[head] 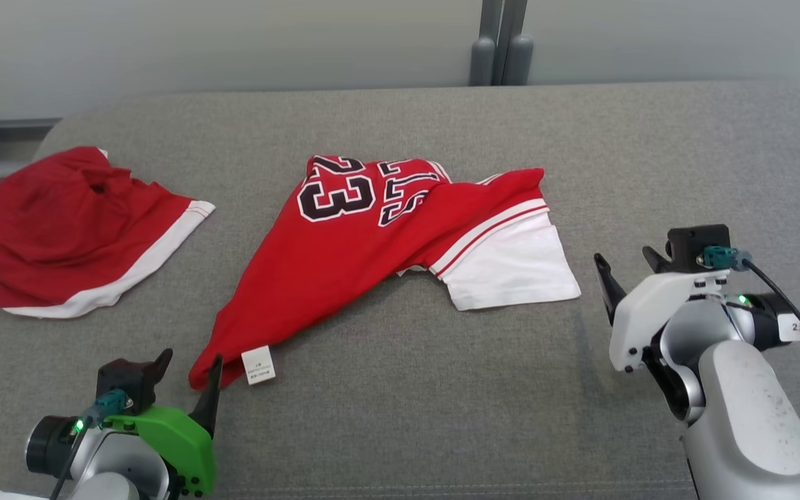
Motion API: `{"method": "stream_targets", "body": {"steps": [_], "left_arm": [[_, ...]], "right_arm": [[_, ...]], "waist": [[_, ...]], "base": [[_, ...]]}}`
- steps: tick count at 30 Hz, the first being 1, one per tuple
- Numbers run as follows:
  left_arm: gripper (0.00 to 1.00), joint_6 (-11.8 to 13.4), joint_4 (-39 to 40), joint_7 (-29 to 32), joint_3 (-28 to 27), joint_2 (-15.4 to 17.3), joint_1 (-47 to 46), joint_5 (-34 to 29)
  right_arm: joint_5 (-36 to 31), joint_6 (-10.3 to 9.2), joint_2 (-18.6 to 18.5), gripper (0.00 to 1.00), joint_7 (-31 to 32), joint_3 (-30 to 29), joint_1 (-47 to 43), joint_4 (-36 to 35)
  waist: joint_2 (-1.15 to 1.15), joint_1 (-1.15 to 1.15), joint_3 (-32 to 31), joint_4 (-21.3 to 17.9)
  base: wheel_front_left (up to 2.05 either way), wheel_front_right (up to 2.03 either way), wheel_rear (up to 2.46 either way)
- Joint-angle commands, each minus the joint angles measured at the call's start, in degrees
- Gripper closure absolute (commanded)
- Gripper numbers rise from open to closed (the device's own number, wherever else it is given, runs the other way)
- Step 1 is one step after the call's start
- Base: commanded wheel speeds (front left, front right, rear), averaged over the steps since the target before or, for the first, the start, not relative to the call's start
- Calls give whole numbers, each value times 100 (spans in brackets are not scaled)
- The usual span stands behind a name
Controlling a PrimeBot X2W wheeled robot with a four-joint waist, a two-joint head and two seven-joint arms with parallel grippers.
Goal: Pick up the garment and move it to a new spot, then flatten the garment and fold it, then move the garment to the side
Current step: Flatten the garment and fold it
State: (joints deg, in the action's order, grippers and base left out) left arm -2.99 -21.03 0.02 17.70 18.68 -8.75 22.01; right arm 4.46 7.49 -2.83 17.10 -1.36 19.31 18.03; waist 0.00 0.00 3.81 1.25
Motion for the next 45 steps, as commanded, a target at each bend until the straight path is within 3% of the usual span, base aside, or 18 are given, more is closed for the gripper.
{"method": "stream_targets", "body": {"steps": [1, 16, 20, 21, 25, 28, 37, 41, 42, 45], "left_arm": [[0, -21, -71, -2, 4, 32, -155, -26], [0, -57, -757, -307, -31, -159, -371, 206], [59, -86, -844, -321, 34, -238, -552, 214], [69, -100, -865, -328, 50, -243, -595, 205], [74, -111, -951, -375, 98, -286, -798, 180], [100, -130, -1022, -421, 128, -304, -929, 179], [100, -184, -1235, -529, 226, -378, -1135, 190], [100, -194, -1359, -595, 247, -405, -1187, 233], [100, -197, -1388, -610, 251, -407, -1199, 244], [100, -188, -1469, -666, 251, -398, -1221, 247]], "right_arm": [[-88, 0, -10, 0, 18, 18, 141, 16], [-480, 0, -11, 0, -72, -197, 567, 279], [-518, 0, -14, 0, -33, -179, 616, 428], [-511, 0, -13, 0, -19, -172, 633, 481], [-512, 0, -11, 0, 9, -122, 808, 694], [-551, 0, -9, 0, 113, -74, 929, 935], [-381, -1, -11, 0, 335, -145, 997, 1343], [-270, -1, -5, 85, 506, -117, 805, 1437], [-250, -1, -3, 100, 519, -88, 760, 1436], [-229, -3, -8, 100, 603, -63, 672, 1445]], "waist": [[0, 0, 353, 18], [0, 0, 772, 152], [0, 0, 822, 189], [0, 0, 848, 194], [0, 0, 983, 209], [0, 0, 1093, 229], [0, 0, 1249, 321], [0, 0, 1259, 343], [0, 0, 1254, 343], [0, 0, 1231, 330]], "base": [[0, 0, 0], [0, 0, 0], [0, 0, 0], [0, 0, 0], [0, 0, 0], [0, 0, 0], [0, 0, 0], [0, 0, 0], [0, 0, 0], [0, 0, 0]]}}
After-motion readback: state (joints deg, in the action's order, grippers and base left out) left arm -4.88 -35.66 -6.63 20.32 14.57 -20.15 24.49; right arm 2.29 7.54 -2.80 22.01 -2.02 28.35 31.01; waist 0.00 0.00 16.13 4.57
